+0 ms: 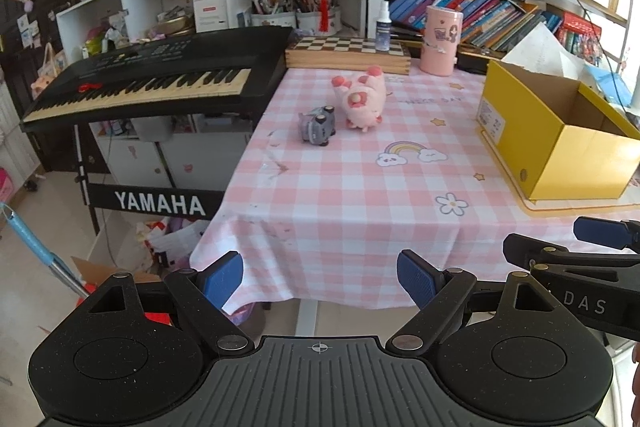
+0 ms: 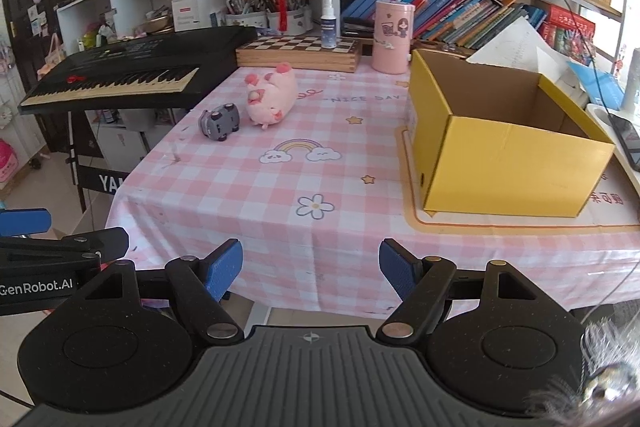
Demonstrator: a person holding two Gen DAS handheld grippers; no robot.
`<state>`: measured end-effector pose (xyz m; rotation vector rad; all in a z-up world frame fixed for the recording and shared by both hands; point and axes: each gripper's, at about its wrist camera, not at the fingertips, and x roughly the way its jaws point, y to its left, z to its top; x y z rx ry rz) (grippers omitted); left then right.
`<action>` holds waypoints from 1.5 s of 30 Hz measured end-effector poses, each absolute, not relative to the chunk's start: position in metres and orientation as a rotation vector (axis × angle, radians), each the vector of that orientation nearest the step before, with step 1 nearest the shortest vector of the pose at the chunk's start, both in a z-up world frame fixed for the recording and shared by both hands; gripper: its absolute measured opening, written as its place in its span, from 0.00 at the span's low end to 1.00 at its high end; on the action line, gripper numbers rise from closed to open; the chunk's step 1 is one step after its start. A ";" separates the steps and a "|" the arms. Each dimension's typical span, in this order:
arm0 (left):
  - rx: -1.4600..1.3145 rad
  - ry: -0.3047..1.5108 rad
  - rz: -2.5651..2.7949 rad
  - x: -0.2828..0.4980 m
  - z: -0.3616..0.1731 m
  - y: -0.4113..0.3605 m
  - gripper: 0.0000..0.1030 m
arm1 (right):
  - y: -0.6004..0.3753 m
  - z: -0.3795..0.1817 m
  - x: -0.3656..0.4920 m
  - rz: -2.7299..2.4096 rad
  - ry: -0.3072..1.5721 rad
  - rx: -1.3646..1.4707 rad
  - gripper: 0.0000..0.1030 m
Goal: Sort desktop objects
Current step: 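Withdraw both open tools from the box back toward the table, then grasp the grey toy car with the left tool while the right tool grasps the pink pig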
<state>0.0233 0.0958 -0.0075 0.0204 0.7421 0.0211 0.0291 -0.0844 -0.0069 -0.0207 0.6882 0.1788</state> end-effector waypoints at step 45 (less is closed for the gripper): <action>-0.007 0.840 0.128 0.216 -0.036 0.093 0.84 | -0.075 -0.021 0.254 0.273 0.800 0.049 0.72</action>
